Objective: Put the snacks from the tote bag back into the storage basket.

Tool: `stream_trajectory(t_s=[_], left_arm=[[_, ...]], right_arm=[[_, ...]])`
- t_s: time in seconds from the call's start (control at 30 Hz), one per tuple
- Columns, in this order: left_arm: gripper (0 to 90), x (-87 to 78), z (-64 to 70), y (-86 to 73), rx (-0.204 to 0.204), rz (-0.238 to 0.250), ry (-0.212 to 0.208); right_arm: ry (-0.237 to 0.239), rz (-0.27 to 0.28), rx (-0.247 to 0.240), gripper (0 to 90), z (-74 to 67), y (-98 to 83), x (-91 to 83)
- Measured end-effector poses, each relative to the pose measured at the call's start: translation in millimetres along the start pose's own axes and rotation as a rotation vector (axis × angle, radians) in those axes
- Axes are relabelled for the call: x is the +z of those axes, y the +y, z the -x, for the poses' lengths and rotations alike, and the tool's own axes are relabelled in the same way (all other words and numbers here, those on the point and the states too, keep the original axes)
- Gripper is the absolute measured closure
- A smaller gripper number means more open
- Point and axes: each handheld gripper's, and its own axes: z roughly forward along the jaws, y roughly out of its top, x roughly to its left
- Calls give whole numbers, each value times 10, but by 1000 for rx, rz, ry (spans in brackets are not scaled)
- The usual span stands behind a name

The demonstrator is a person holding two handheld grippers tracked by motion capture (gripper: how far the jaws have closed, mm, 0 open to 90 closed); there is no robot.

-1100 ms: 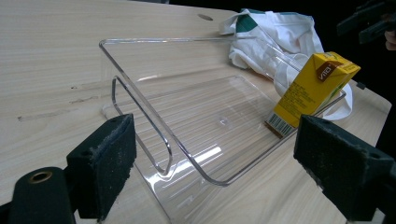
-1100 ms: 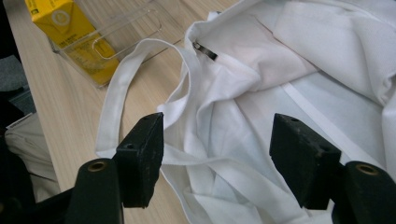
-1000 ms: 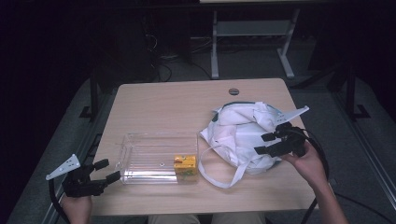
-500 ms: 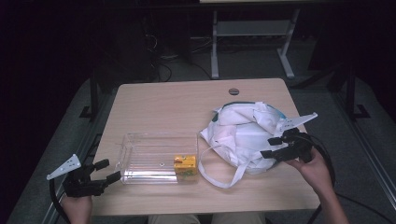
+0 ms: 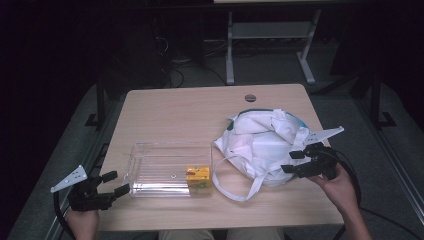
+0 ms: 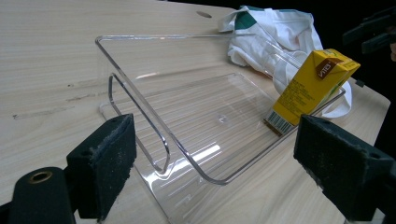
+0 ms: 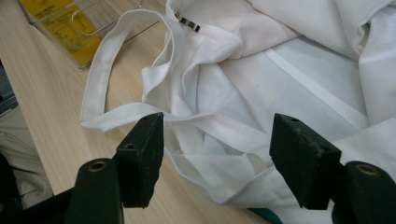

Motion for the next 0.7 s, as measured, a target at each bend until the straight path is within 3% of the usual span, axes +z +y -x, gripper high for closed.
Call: stream_trajectory(t_s=[0.7], left_arm=[[128,3,2,3,9,-5,-2]], right_arm=[[-36,12,18,339,-59,-228,-46]])
